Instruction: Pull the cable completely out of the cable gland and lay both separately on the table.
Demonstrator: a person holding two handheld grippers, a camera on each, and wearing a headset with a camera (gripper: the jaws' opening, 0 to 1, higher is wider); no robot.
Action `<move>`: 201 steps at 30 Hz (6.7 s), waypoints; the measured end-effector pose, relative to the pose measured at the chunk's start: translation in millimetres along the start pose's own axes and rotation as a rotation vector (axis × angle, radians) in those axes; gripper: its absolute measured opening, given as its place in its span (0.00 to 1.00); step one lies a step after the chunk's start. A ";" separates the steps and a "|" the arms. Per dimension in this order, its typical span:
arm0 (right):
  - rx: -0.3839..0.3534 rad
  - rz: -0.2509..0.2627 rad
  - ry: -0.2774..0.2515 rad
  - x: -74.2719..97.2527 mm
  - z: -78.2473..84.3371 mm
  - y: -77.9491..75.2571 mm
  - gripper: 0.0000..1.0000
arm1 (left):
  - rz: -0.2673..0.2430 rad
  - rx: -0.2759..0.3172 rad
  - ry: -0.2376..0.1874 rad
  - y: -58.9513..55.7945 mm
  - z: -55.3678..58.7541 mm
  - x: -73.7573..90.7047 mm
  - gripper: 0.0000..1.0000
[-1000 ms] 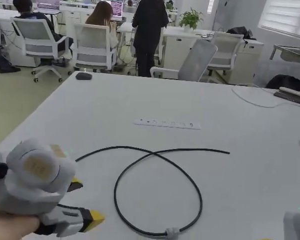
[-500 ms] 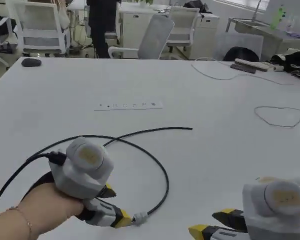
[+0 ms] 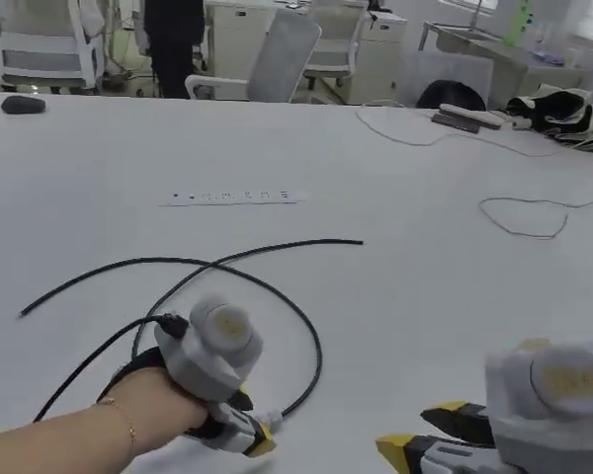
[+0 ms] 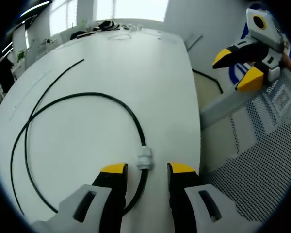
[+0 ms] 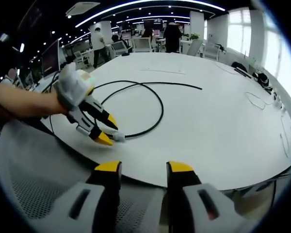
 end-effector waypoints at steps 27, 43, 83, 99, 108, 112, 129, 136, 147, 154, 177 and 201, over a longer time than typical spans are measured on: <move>0.298 -0.147 0.148 0.8 -12.8 12.6 0.35 | 0.075 -0.067 0.006 -7.0 -16.3 24.7 0.16; 0.740 -0.551 0.171 -51.2 -82.7 82.3 0.35 | 0.128 -0.238 -0.030 -26.2 -45.9 113.6 0.16; 0.917 -0.822 0.284 -45.9 -69.4 142.4 0.11 | 0.184 -0.277 0.026 -40.6 -27.7 127.2 0.16; 1.205 -0.586 0.074 -42.3 -66.2 149.3 0.10 | 0.394 0.117 -0.072 -38.3 -24.5 132.2 0.15; 1.338 -0.487 -0.017 -38.9 -72.4 148.4 0.11 | 0.549 0.431 -0.178 -35.3 -24.8 135.3 0.15; 1.214 -0.554 0.064 -42.3 -67.2 147.0 0.13 | 0.442 0.274 -0.147 -41.8 -26.0 131.1 0.16; 0.880 -0.794 0.218 -43.8 -73.2 146.5 0.12 | -0.051 -0.657 0.035 -51.0 -38.1 147.8 0.16; 0.990 -0.721 0.163 -46.0 -72.3 150.5 0.11 | 0.002 -0.496 -0.002 -46.5 -32.6 146.4 0.16; 1.186 -0.612 0.083 -44.2 -71.1 153.2 0.11 | 0.222 0.001 -0.143 -42.1 -28.4 147.2 0.16; 1.265 -0.608 0.078 -42.5 -63.4 154.9 0.11 | 0.403 0.393 -0.188 -46.3 -22.1 143.9 0.16; 1.068 -0.512 -0.020 -37.0 -82.8 144.5 0.06 | -0.086 -0.317 -0.118 -50.4 -28.8 168.4 0.17; 0.942 -0.417 0.151 -52.7 -48.3 62.7 0.03 | -0.158 -0.279 -0.010 -20.6 13.5 176.2 0.16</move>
Point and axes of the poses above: the centre of the closed fingertips' face, and the gripper's own axes: x roughly backward along the fingers, y roughly to its left, z roughly out of its underside, the point moved 2 cm from there along x, roughly backward along the fingers, and after that the axes turned 1 degree about -x, right-handed, at the moved point
